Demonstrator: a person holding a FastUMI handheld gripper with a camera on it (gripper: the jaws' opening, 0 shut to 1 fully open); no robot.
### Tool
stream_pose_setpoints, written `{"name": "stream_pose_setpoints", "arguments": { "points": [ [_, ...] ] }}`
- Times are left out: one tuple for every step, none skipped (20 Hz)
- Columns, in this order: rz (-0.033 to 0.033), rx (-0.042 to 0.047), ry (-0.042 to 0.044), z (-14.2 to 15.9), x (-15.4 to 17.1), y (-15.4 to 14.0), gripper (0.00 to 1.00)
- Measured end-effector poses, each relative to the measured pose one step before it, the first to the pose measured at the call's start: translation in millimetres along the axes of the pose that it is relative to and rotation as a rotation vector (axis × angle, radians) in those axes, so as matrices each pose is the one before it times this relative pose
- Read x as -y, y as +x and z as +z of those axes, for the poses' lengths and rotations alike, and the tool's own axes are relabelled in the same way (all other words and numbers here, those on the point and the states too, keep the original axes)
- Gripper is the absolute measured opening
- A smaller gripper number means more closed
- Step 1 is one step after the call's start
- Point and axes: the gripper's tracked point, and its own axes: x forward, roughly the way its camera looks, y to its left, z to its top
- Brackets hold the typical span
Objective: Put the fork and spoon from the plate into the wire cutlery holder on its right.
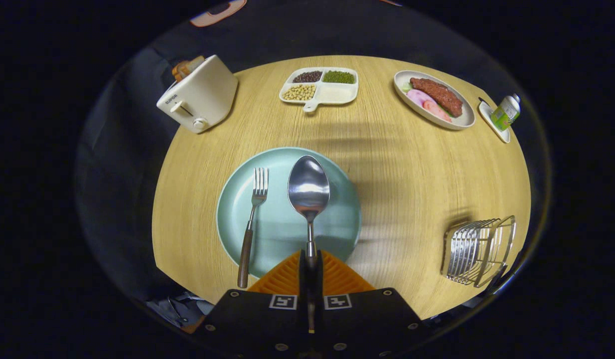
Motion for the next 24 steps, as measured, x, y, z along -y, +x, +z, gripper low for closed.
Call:
{"name": "stream_pose_setpoints", "arguments": {
  "points": [
    [-0.00590, 0.01831, -0.00620, -0.97, 9.26, -13.06, 0.05],
    [-0.01035, 0.01760, -0.00627, 0.60, 10.46, -12.83, 0.05],
    [-0.00708, 0.01537, 0.00012, -1.51, 10.62, -10.58, 0.05],
    [-0.00365, 0.01119, 0.00588, -0.71, 10.43, -11.67, 0.05],
    [-0.00667, 0.00329, 0.00736, -3.14, 12.12, -11.27, 0.05],
    [-0.00941, 0.00383, 0.00724, -2.87, 12.88, -8.91, 0.05],
    [-0.01640, 0.00390, 0.00479, -2.79, 14.54, -6.24, 0.05],
    [-0.01891, 0.00155, 0.00604, -6.01, 16.02, -6.19, 0.05],
    [-0.01865, -0.00336, 0.00977, -4.64, 14.78, -4.36, 0.05],
    [-0.01621, -0.00839, 0.00962, -4.90, 15.24, -3.78, 0.05],
    [-0.01596, -0.00511, 0.00829, -3.96, 13.22, -2.62, 0.05],
    [-0.01652, -0.00447, 0.00238, -2.65, 12.91, -1.83, 0.05],
    [-0.01186, -0.00866, -0.00091, -3.93, 11.56, -2.37, 0.05],
    [-0.00343, -0.00812, 0.00146, -2.89, 8.85, -1.29, 0.05],
    [0.00365, -0.01730, -0.00416, -4.94, 6.75, -1.37, 0.05],
    [0.00210, -0.02381, -0.00779, -5.15, 6.96, 0.28, 0.05],
    [-0.01179, -0.01574, -0.01832, -3.37, 8.64, 3.39, 0.05],
    [-0.01581, -0.02472, -0.02477, -4.95, 9.96, 1.55, 0.05],
    [-0.00518, -0.02049, -0.01755, -4.18, 7.04, 0.01, 0.05],
    [0.00722, -0.02670, -0.01329, -4.83, 3.62, 2.39, 0.05],
    [0.00996, -0.02716, -0.00899, -2.79, -0.10, 3.88, 0.05],
    [0.01004, -0.01998, -0.00729, -1.56, 0.78, 2.76, 0.05],
    [0.00661, -0.02549, -0.00801, -2.64, 2.00, 0.69, 0.05],
    [0.00706, -0.01967, -0.00627, -0.73, 1.44, 2.23, 0.05]
  ]
}}
